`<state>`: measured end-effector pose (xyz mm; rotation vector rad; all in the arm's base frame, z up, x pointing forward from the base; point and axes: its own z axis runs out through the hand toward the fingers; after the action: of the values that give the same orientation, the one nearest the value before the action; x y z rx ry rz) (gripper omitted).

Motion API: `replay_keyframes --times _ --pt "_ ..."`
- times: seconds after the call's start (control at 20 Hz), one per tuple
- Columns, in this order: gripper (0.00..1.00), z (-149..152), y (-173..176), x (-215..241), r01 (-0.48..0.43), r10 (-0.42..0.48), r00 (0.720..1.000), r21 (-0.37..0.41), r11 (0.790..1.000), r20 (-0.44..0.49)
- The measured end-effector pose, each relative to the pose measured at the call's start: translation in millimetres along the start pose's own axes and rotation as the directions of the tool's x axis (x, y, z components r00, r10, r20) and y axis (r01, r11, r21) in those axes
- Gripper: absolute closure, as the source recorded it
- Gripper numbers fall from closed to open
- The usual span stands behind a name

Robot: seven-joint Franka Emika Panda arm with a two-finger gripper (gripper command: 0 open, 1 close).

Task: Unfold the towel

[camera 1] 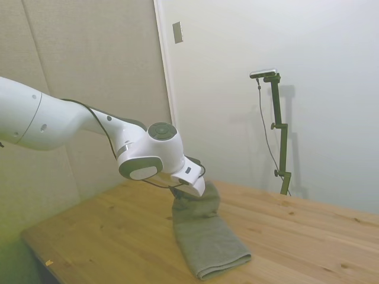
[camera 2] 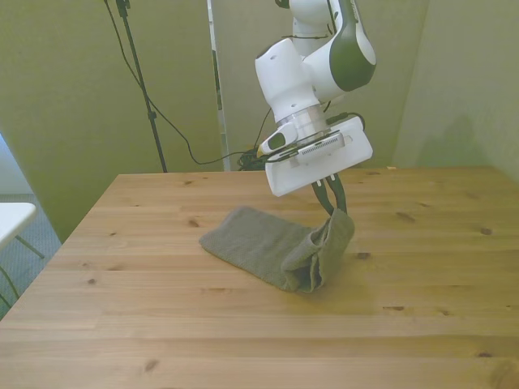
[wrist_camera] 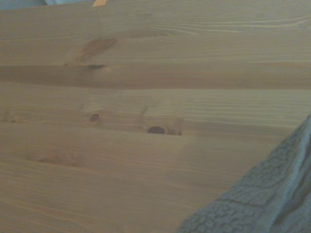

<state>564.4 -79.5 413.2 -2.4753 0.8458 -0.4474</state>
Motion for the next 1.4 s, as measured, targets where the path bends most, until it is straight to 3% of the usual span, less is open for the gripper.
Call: replay_keyframes --times 0.05,0.1,0.4,1.15,1.25,1.4 --pt "1.0 2.9 -2.9 -1.0 0.004 -0.004 1.0 0.0 1.0 0.001" --pt "0.0 5.2 -4.9 -1.4 0.005 -0.005 1.0 0.0 1.0 0.001" --pt "0.0 17.7 -5.0 -1.5 -0.001 0.002 1.0 -0.009 1.0 0.015" --pt "0.0 11.5 -24.6 -10.6 0.025 -0.025 1.0 0.006 1.0 0.015" --pt "0.0 10.3 -26.2 -15.9 0.024 -0.024 1.0 -0.039 0.999 0.017" --pt "0.0 11.8 -17.2 -24.4 -0.01 0.011 1.0 -0.178 0.984 0.0"
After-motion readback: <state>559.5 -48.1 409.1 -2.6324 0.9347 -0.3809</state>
